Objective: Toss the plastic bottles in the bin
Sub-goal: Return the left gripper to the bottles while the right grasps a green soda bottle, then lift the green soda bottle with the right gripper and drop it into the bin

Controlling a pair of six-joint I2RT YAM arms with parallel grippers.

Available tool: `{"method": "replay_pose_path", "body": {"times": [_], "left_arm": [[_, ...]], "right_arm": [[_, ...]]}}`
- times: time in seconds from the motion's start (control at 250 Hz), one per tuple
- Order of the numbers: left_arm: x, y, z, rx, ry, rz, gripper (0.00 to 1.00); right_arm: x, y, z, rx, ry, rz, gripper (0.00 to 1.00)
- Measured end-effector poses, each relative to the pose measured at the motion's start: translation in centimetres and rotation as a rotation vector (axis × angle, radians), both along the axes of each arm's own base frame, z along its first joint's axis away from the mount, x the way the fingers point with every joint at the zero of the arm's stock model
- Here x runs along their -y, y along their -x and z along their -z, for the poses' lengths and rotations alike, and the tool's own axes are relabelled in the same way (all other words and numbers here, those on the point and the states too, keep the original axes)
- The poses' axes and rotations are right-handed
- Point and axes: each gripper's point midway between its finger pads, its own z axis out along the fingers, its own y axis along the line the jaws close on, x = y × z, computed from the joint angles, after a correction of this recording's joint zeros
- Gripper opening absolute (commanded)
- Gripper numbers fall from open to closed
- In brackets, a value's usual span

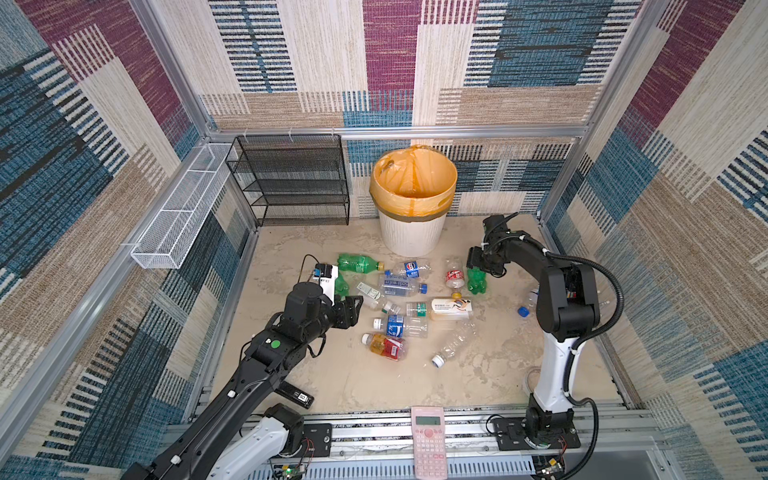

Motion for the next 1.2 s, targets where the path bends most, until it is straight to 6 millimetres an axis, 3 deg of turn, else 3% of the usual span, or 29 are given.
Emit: {"method": "replay_pose_path", "body": {"times": [0.192, 0.524, 0.768, 0.936, 1.2], "left_arm": [[0.0, -0.1, 0.1, -0.006, -0.003, 0.0, 0.7], [0.1, -0.1, 0.1, -0.014, -0.007, 0.0, 0.7], [0.1, -0.1, 0.1, -0.017, -0.009, 0.0, 0.69], [0.0, -0.1, 0.0, -0.015, -0.008, 0.0, 0.69], [0.0, -0.1, 0.0, -0.015, -0.008, -0.001, 0.69]], "right_arm": [[0.0, 0.0, 0.3, -0.014, 0.003, -0.004, 0.67], [0.0, 0.7, 1.7, -0.054, 0.004, -0.013, 0.68], [0.1, 1.1, 1.3, -0.056, 0.004, -0.014, 0.6], [0.2, 2.1, -0.8, -0.016, 0.003, -0.012, 0.56], [-1.0, 5.6, -8.2, 0.307, -0.111, -0.043, 0.5]]}}
